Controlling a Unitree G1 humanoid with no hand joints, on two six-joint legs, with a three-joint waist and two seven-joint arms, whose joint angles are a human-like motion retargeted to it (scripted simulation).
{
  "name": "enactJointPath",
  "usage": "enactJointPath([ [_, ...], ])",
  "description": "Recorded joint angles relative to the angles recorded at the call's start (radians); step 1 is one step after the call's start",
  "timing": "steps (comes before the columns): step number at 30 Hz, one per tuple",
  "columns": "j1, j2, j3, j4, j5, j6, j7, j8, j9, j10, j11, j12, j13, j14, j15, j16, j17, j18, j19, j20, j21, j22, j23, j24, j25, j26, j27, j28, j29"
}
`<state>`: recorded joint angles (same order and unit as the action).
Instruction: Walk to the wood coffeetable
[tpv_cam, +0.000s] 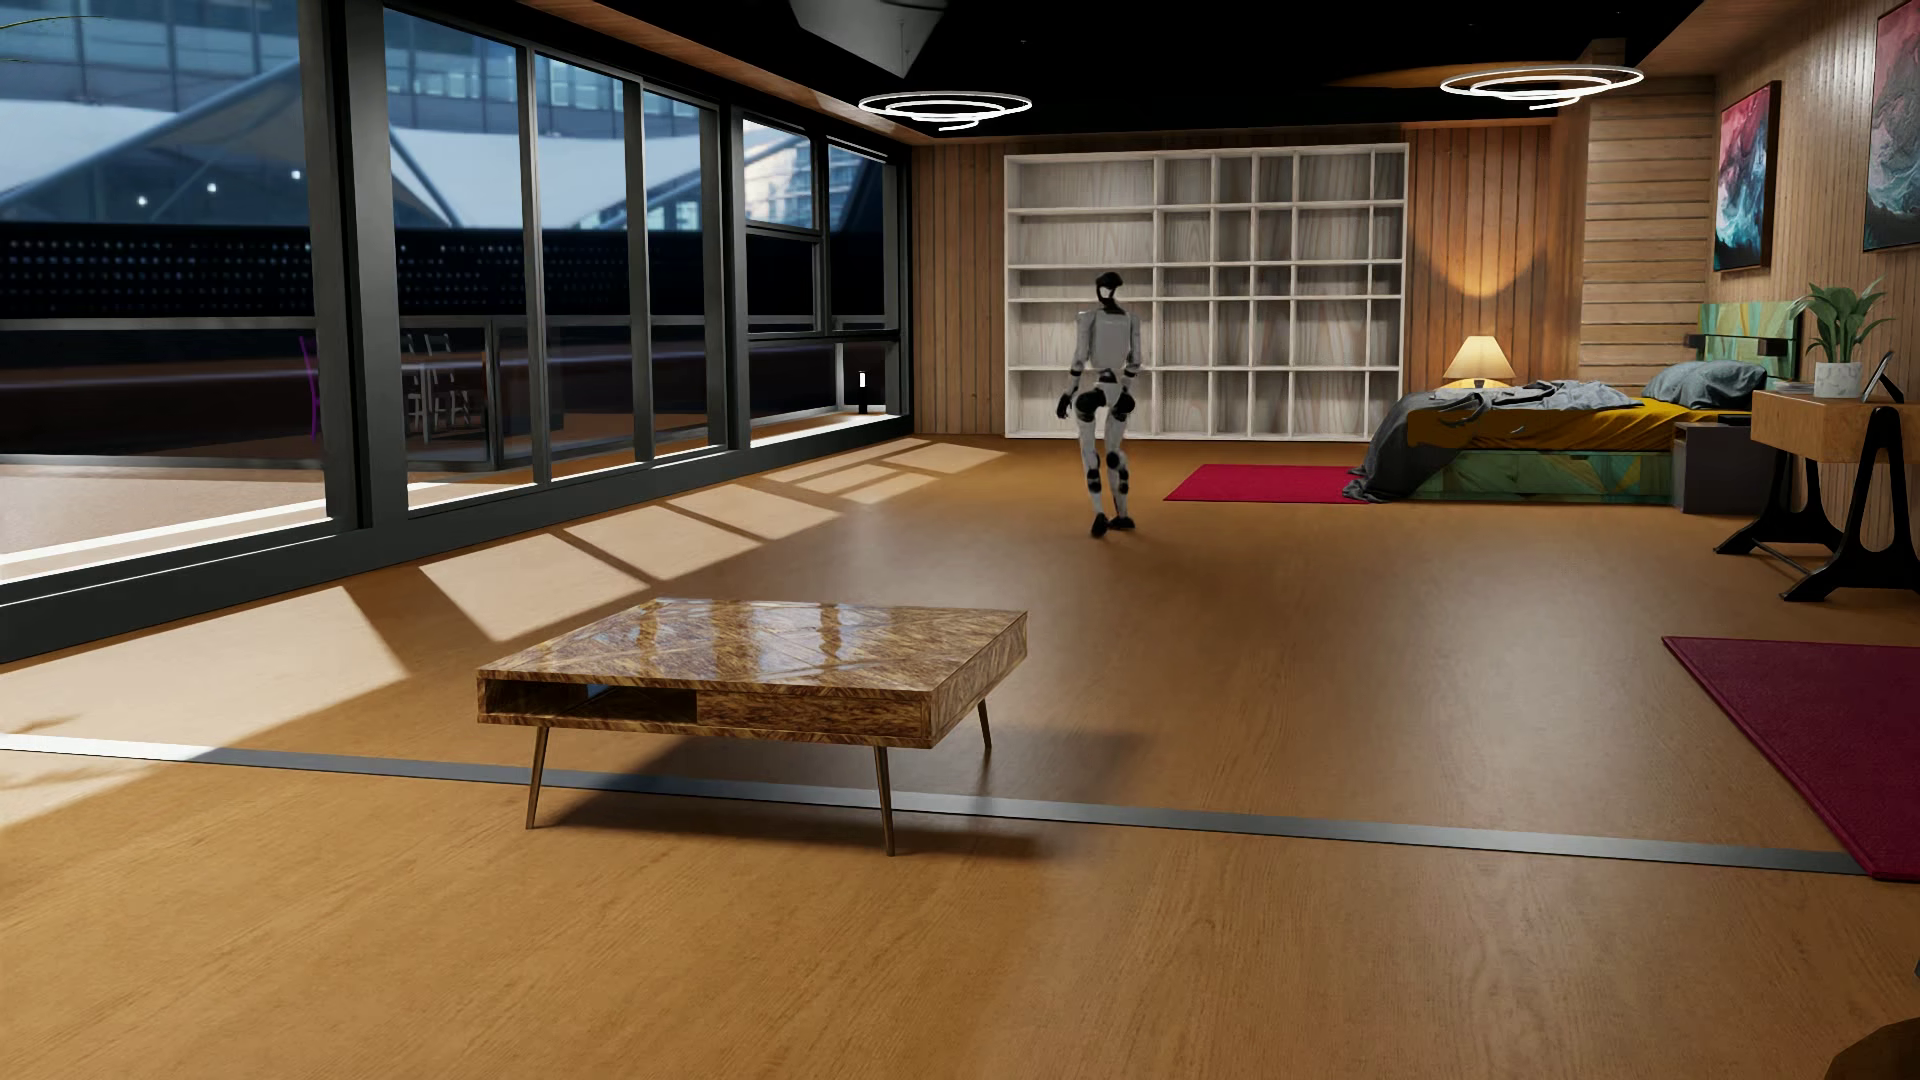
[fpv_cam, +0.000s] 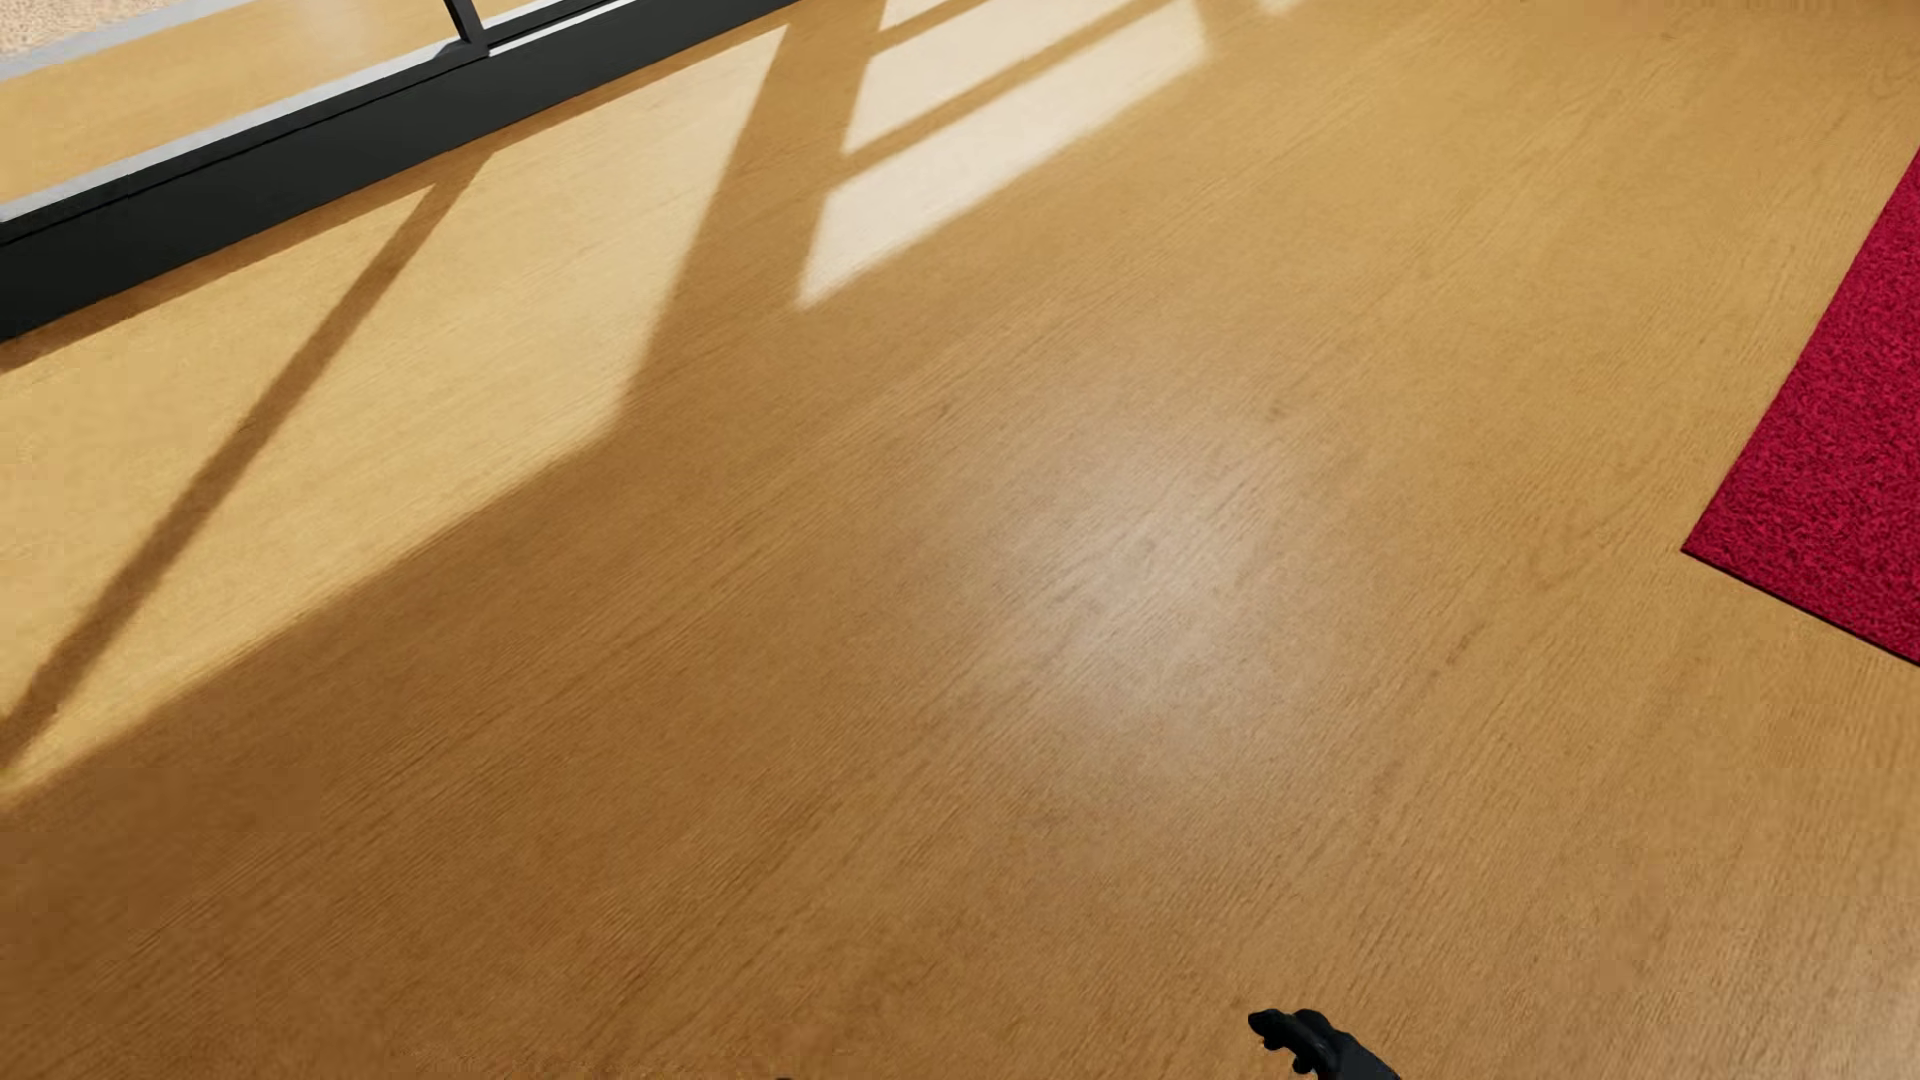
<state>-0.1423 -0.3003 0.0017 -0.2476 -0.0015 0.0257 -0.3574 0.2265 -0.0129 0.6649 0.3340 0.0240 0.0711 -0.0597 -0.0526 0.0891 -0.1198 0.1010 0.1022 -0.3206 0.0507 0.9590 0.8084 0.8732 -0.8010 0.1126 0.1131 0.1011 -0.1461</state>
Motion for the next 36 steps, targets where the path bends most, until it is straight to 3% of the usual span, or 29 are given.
enactJointPath([
  [2, -0.078, 0.018, -0.01, 0.004, 0.016, 0.035, -0.03, -0.101, 0.005, 0.18, 0.029, 0.013, -0.01, 0.089, -0.038, 0.075, 0.018, -0.079, -0.024, -0.085, -0.024, 0.013, -0.002, 0.042, 0.02, -0.04, -0.031, -0.079, -0.043],
  [4, -0.115, 0.028, -0.015, 0.004, 0.021, 0.064, -0.074, -0.193, 0.007, 0.279, 0.064, 0.018, -0.022, 0.157, -0.072, 0.128, 0.036, -0.2, -0.042, -0.086, -0.049, -0.006, 0.018, 0.034, 0.028, -0.041, -0.029, -0.111, -0.079],
  [7, -0.1, 0.06, -0.009, -0.01, -0.02, 0.082, -0.149, -0.325, 0.008, 0.283, 0.086, 0.032, -0.034, 0.195, -0.092, 0.13, 0.052, -0.345, -0.057, 0.036, -0.07, -0.098, 0.066, -0.044, 0.021, 0.022, 0.024, -0.01, -0.068],
  [11, -0.109, 0.098, -0.016, 0.051, -0.112, 0.074, -0.035, -0.499, 0.005, 0.213, 0.1, 0.022, -0.014, 0.002, -0.094, 0.105, 0.03, -0.35, -0.05, 0.081, 0.013, -0.214, 0.076, -0.09, -0.039, -0.011, 0.001, 0.025, -0.015],
  [12, -0.137, 0.116, -0.017, 0.177, -0.128, 0.074, 0.049, -0.546, 0.004, 0.168, 0.09, 0.02, -0.006, -0.028, -0.091, 0.094, 0.019, -0.364, -0.048, 0.08, 0.035, -0.231, 0.072, -0.088, -0.044, -0.019, -0.006, 0.025, -0.007],
  [14, -0.108, 0.158, -0.018, 0.499, -0.145, 0.082, 0.513, -0.634, -0.007, -0.018, 0.038, 0.017, 0.006, -0.097, -0.072, 0.062, -0.006, -0.153, -0.038, 0.066, 0.058, -0.239, 0.069, -0.061, -0.045, -0.01, 0.0, 0.032, 0.006],
  [15, -0.048, 0.176, -0.017, 0.587, -0.15, 0.085, 0.755, -0.675, -0.015, -0.13, 0.012, 0.014, 0.01, -0.11, -0.063, 0.049, -0.014, -0.117, -0.03, 0.056, 0.055, -0.231, 0.068, -0.043, -0.036, 0.001, 0.009, 0.035, 0.01],
  [16, -0.006, 0.193, -0.014, 0.616, -0.158, 0.086, 0.929, -0.716, -0.022, -0.216, -0.007, 0.008, 0.02, -0.071, -0.056, 0.034, -0.022, -0.148, -0.019, 0.046, 0.048, -0.219, 0.057, -0.025, -0.019, 0.017, 0.023, 0.035, 0.011],
  [17, 0.013, 0.21, -0.009, 0.618, -0.167, 0.086, 1.006, -0.756, -0.028, -0.27, -0.017, 0.002, 0.03, -0.013, -0.052, 0.025, -0.026, -0.203, -0.004, 0.036, 0.036, -0.204, 0.044, -0.013, 0.002, 0.029, 0.036, 0.032, 0.007],
  [20, 0.016, 0.278, 0.011, 0.539, -0.206, 0.081, 0.937, -0.878, -0.035, -0.374, -0.049, -0.004, 0.055, -0.023, -0.023, 0.015, -0.04, -0.182, 0.046, 0.009, 0.009, -0.153, 0.022, -0.006, 0.051, 0.037, 0.058, 0.028, -0.023],
  [23, 0.021, 0.324, 0.032, 0.453, -0.279, 0.067, 0.849, -0.961, -0.043, -0.407, -0.023, 0.03, 0.032, -0.042, 0.01, 0.013, -0.066, -0.153, 0.102, 0.032, 0.06, -0.101, 0.065, -0.057, 0.026, 0.017, 0.078, 0.015, 0.0],
  [25, 0.013, 0.33, 0.044, 0.382, -0.37, 0.054, 0.791, -1.002, -0.044, -0.404, 0.067, 0.045, 0.004, -0.064, 0.031, 0.009, -0.073, -0.121, 0.129, 0.04, 0.066, -0.056, 0.09, -0.061, 0.007, 0.035, 0.071, 0.011, 0.003],
  [27, -0.006, 0.295, 0.049, 0.296, -0.528, 0.033, 0.729, -1.008, -0.031, -0.352, 0.276, 0.03, -0.001, -0.11, 0.054, -0.009, -0.087, -0.084, 0.089, 0.034, 0.051, 0.016, 0.064, -0.042, 0.012, 0.063, 0.048, 0.017, -0.009],
  [29, -0.003, 0.247, 0.044, 0.189, -0.699, -0.006, 0.665, -0.975, -0.004, -0.314, 0.497, 0.011, -0.006, -0.145, 0.024, -0.034, -0.098, -0.05, -0.06, 0.017, 0.049, 0.057, 0.017, -0.022, 0.027, 0.073, 0.033, 0.015, -0.014],
  [30, 0.008, 0.19, 0.034, 0.137, -0.718, -0.025, 0.62, -0.88, 0.009, -0.309, 0.575, 0.002, -0.002, -0.152, -0.036, -0.036, -0.095, -0.035, -0.09, 0.014, 0.045, 0.067, -0.01, -0.017, 0.034, 0.071, 0.027, 0.017, -0.021],
  [32, 0.027, 0.071, 0.015, 0.067, -0.631, -0.051, 0.512, -0.666, 0.025, -0.294, 0.633, -0.011, 0.017, -0.16, -0.092, -0.043, -0.068, -0.013, -0.053, 0.05, 0.034, 0.068, -0.05, -0.044, 0.049, 0.083, 0.019, 0.018, -0.035],
  [34, 0.042, -0.004, 0.003, 0.027, -0.49, -0.066, 0.403, -0.526, 0.032, -0.279, 0.579, 0.002, 0.034, -0.162, -0.142, -0.061, -0.043, 0.003, -0.067, 0.164, 0.042, -0.009, -0.068, -0.144, 0.054, 0.078, 0.005, -0.014, -0.012],
  [35, 0.054, -0.044, -0.002, 0.01, -0.398, -0.07, 0.35, -0.438, 0.035, -0.277, 0.535, 0.021, 0.037, -0.162, -0.156, -0.063, -0.039, 0.009, -0.078, 0.219, 0.054, -0.079, -0.07, -0.193, 0.041, 0.043, -0.008, -0.03, 0.006],
  [36, 0.069, -0.081, -0.005, -0.002, -0.296, -0.072, 0.298, -0.342, 0.039, -0.281, 0.482, 0.032, 0.031, -0.161, -0.166, -0.064, -0.03, 0.016, -0.07, 0.248, 0.072, -0.153, -0.071, -0.209, 0.021, -0.005, -0.005, -0.018, 0.022],
])
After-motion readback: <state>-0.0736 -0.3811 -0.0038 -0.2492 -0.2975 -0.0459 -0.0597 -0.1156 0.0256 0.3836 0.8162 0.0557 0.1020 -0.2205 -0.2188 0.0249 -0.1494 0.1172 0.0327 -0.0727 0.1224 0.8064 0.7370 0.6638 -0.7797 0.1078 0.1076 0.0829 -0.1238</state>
